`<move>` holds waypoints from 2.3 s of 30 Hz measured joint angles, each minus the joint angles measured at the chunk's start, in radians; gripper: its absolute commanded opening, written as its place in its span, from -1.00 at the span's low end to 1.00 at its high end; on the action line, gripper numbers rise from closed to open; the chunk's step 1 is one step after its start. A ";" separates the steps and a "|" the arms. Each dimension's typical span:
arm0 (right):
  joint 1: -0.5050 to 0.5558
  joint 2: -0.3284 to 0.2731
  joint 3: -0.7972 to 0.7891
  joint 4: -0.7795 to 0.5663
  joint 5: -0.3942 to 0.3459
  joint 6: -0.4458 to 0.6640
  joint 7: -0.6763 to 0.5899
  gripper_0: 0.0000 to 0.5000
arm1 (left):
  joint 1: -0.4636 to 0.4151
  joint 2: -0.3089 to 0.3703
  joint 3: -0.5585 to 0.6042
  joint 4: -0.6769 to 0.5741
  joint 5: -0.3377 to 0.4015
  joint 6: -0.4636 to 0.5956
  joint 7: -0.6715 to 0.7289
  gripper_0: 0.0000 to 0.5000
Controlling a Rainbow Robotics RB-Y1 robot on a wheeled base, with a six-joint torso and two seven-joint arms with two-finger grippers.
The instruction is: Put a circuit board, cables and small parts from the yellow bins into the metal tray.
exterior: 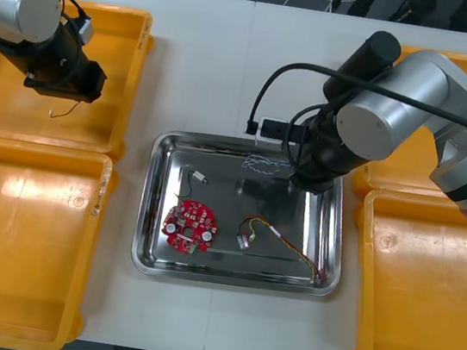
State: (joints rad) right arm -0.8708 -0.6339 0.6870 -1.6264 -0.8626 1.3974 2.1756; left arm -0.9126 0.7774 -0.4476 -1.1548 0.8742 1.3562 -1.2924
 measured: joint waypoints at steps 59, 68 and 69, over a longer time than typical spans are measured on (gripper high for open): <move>-0.014 0.023 -0.219 -0.092 0.003 0.494 -0.273 1.00 | 0.001 0.010 0.035 -0.455 -0.014 0.275 0.146 -1.00; -0.037 -0.109 -0.278 -0.150 -0.071 0.516 -0.556 1.00 | 0.001 0.008 0.035 -0.522 -0.023 0.323 0.216 -1.00; -0.037 -0.132 -0.280 -0.150 -0.086 0.516 -0.569 1.00 | 0.001 0.006 0.035 -0.530 -0.024 0.323 0.234 -1.00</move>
State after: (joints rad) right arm -0.9077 -0.7659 0.4073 -1.7766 -0.9482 1.9131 1.6069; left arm -0.9117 0.7832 -0.4125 -1.6847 0.8504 1.6797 -1.0585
